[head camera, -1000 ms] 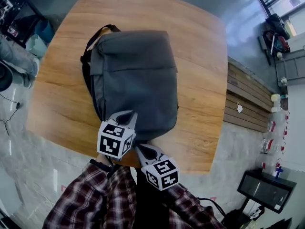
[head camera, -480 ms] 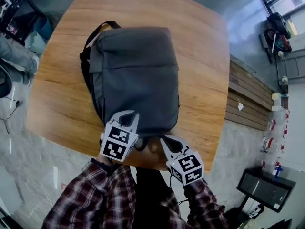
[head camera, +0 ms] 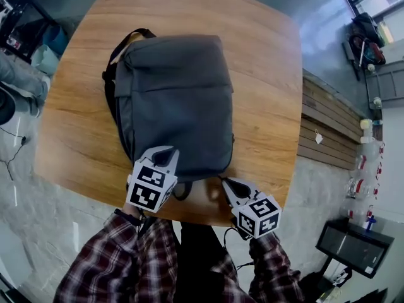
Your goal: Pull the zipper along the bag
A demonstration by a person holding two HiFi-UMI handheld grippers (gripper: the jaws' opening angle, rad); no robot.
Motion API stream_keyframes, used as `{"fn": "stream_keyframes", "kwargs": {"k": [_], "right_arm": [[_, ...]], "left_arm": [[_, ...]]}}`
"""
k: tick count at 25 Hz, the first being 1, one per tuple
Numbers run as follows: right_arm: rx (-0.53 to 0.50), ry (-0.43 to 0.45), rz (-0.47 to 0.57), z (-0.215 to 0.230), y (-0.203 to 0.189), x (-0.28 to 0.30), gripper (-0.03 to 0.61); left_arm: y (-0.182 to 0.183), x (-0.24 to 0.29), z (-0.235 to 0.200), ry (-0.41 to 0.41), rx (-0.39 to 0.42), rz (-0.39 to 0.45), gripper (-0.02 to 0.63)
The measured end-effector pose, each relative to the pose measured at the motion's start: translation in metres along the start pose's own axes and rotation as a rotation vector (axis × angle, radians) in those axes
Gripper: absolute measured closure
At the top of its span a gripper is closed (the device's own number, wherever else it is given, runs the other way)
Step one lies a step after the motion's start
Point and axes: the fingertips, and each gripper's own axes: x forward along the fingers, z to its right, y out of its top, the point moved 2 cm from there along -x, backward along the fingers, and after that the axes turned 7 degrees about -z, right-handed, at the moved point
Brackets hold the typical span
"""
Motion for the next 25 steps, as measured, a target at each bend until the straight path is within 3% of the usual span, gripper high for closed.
{"fn": "stream_keyframes", "kwargs": {"k": [2, 4, 6, 7, 10, 12, 14, 17, 22, 25], "right_arm": [[0.015, 0.065, 0.004, -0.029, -0.004, 0.009, 0.563], [0.003, 0.118, 0.008, -0.063, 0.000, 0.025, 0.563], [-0.012, 0.149, 0.015, -0.093, 0.008, 0.043, 0.563], [-0.014, 0.160, 0.019, -0.106, 0.012, 0.052, 0.563], [-0.039, 0.182, 0.029, -0.135, 0.021, 0.069, 0.563], [-0.086, 0.179, 0.022, -0.145, 0.022, 0.074, 0.563], [-0.149, 0.163, 0.010, -0.146, 0.018, 0.075, 0.563], [-0.278, 0.142, -0.010, -0.146, 0.015, 0.075, 0.563], [-0.415, 0.133, -0.033, -0.134, 0.016, 0.072, 0.563], [-0.417, 0.121, -0.038, -0.117, 0.016, 0.068, 0.563]], "left_arm": [[-0.002, -0.007, -0.019, 0.066, 0.060, -0.042, 0.606], [0.000, -0.021, -0.051, 0.211, 0.096, -0.073, 0.604], [0.015, -0.044, -0.070, 0.341, 0.067, -0.036, 0.604], [0.025, -0.056, -0.067, 0.352, 0.042, 0.009, 0.604], [0.039, -0.066, -0.029, 0.224, 0.007, 0.120, 0.604], [0.026, -0.050, -0.013, 0.162, 0.035, 0.116, 0.604], [0.001, -0.031, -0.013, 0.167, 0.108, 0.083, 0.604], [-0.019, -0.024, -0.013, 0.204, 0.208, 0.104, 0.604], [-0.018, -0.023, -0.013, 0.183, 0.192, 0.112, 0.604], [-0.019, -0.024, -0.013, 0.160, 0.187, 0.116, 0.605]]}}
